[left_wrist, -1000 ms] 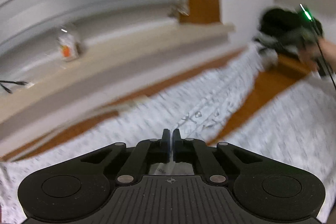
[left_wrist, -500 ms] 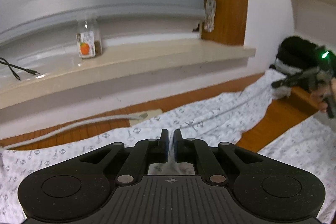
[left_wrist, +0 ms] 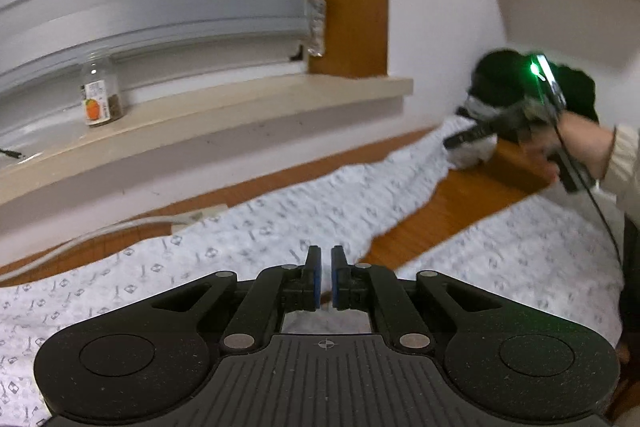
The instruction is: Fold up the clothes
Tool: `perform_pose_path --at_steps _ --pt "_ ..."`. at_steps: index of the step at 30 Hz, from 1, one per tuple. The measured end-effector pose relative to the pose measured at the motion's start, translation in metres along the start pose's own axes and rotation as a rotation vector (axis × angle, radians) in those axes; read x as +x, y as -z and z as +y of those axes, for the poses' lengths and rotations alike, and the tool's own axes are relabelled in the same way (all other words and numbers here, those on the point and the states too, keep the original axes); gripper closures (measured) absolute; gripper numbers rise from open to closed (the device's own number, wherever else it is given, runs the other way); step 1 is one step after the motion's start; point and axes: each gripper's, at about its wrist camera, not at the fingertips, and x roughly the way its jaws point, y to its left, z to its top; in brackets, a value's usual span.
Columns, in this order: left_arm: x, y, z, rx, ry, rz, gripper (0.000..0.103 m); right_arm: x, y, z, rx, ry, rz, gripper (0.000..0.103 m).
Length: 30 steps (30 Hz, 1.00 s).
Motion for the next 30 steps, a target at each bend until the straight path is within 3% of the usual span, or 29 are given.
perform_pose_path --at_steps 3,7,11,13,18,23,25,30 --pt "0.006 0.006 -0.006 0.058 -0.030 0.030 0.085 0.000 0.001 -0.001 0.001 -0.002 0.003 0.100" --pt "0.016 0.010 -0.001 0.154 -0.103 0.091 0.084 -0.003 0.001 -0.003 0.000 -0.006 0.004 0.100" --pt "0.019 0.011 0.013 0.194 -0.124 0.123 0.084 -0.007 0.002 -0.004 -0.004 -0.007 0.005 0.100" --pt "0.019 0.010 0.022 0.182 -0.111 0.128 0.100 -0.008 0.002 -0.005 -0.006 -0.008 0.004 0.100" --pt "0.011 0.004 0.037 0.125 -0.115 0.103 0.102 -0.009 0.002 -0.005 -0.009 -0.009 0.002 0.100" --pt "0.007 0.007 0.014 0.162 -0.067 0.098 0.081 -0.008 0.002 -0.004 -0.009 -0.008 0.003 0.100" --pt "0.013 0.011 0.003 0.199 -0.058 0.120 0.057 -0.009 0.002 -0.004 -0.005 -0.009 0.000 0.100" --pt "0.018 0.013 0.007 0.224 -0.095 0.121 0.054 -0.012 0.005 -0.004 -0.011 -0.013 -0.003 0.100"
